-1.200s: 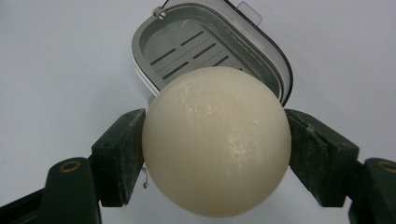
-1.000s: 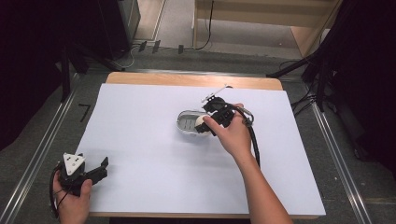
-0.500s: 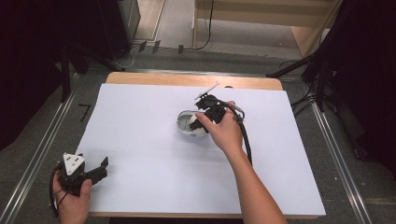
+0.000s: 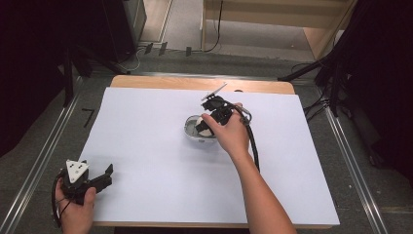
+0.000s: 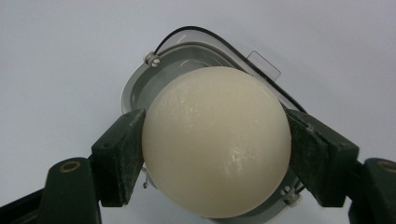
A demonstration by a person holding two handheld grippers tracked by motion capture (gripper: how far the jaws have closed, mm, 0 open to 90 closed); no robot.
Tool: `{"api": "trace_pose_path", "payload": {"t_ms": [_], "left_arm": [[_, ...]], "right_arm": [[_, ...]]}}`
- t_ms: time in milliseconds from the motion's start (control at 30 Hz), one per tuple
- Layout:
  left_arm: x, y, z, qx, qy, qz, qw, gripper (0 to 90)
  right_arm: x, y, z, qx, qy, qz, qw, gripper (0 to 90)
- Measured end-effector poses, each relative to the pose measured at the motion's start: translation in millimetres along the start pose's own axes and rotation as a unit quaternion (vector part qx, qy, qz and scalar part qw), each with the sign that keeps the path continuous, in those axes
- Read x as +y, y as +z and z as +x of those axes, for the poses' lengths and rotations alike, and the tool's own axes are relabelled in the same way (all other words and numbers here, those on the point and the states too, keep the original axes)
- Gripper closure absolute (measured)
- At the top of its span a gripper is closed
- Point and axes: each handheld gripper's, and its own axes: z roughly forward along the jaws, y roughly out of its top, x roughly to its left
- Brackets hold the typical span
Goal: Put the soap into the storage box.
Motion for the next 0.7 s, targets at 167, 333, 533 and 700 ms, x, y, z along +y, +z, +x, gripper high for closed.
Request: {"api": "trace_pose_path", "payload": {"t_ms": [167,333,533,700], "left_arm": [[0.0,0.0,0.3,-0.001,0.000,0.000,1.0000,15.3],[-0.1,0.0,0.3,-0.003,-0.001,-0.001,1.0000,15.3],[-0.1,0.0,0.4,-0.003,-0.001,-0.001,1.0000,15.3],[-0.1,0.1,0.3,-0.003,0.000,-0.001,1.0000,15.3]], "right_arm": [[4.2,4.4,1.0,-0.001,0.003,0.002,1.0000,25.4],[6.5,9.2,-0.7,-0.004,0.009,0.006,0.9999,25.4],[7.3,14.3,-1.2,-0.006,0.016,0.011,0.9998,25.4],[7.2,15.4,-0.4,-0.003,0.015,0.015,0.9998,25.4]]}}
